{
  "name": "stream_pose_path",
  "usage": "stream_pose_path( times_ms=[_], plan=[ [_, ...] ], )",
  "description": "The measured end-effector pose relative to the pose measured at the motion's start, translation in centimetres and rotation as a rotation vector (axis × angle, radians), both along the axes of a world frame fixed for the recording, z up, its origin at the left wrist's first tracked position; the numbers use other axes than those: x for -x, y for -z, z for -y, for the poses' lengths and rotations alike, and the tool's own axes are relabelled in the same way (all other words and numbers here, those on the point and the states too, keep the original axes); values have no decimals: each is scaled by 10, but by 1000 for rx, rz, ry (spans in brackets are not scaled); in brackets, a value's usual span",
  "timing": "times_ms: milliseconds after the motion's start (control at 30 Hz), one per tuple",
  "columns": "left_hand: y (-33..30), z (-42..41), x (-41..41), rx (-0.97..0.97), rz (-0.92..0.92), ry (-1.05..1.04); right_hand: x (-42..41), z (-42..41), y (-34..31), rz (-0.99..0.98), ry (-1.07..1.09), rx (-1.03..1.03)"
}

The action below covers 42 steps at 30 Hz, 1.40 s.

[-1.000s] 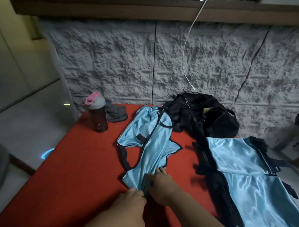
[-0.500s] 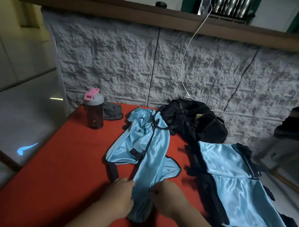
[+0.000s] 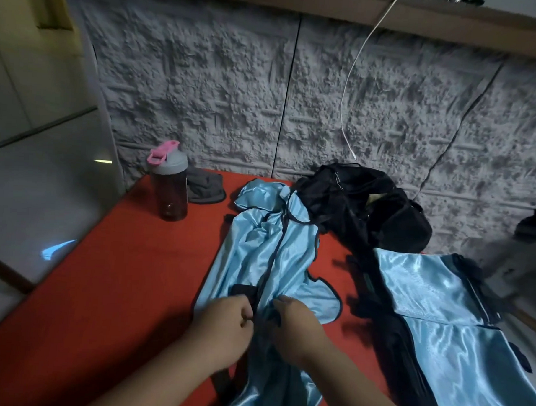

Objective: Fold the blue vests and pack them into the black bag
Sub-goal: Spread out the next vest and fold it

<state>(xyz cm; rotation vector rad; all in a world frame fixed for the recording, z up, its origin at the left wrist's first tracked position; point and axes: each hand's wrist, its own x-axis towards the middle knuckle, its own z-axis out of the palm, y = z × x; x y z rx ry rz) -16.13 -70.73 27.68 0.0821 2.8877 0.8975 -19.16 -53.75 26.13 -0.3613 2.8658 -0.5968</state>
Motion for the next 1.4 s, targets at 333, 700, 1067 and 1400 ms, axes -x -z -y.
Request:
stream_pose_path(
  times_ms=[333,700,1067,1400],
  plan=[
    [5,20,-1,508,81,12,-28,-4,-8,-25,19,10],
    [-10,30,5,431,63,-80,-9,-7,-10,-123,262,28],
    [12,21,37,39,223,-132,-1,28,-2,13,-107,-5],
    [7,34,44,-200,0,-173,-5,26,-19,102,-215,186]
  ],
)
